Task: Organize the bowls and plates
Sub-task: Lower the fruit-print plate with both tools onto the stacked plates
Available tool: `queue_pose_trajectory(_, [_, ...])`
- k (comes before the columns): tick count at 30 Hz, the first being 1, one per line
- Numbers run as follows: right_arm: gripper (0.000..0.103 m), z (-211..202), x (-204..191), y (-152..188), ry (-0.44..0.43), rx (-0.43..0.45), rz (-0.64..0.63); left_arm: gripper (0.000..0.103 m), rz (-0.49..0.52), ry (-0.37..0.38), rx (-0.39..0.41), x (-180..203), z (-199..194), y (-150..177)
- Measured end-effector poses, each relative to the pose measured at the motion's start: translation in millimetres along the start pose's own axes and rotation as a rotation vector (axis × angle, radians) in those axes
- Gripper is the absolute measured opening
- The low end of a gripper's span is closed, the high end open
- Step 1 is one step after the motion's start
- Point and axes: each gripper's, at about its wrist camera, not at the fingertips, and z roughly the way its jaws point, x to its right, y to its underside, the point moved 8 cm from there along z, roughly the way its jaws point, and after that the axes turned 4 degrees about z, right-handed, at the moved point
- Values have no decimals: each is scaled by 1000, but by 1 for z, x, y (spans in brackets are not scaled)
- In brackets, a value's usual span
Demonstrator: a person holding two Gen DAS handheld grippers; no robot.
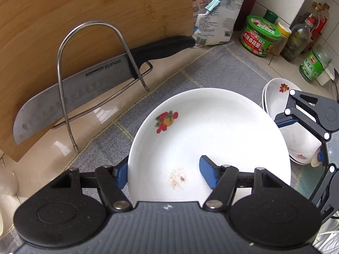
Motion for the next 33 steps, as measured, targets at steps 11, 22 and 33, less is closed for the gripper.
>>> queue_pose_trajectory(11, [103,-38,-8,21,23,16,38,67,36,-1,0,44,-7,-12])
queue_pose_trajectory(22, [103,-78,0,49,83,32,81,67,96,15,6,92,-5,-34])
queue_pose_trajectory(33, [103,-113,25,86,169,31,164,67,202,67,9,148,14,-71])
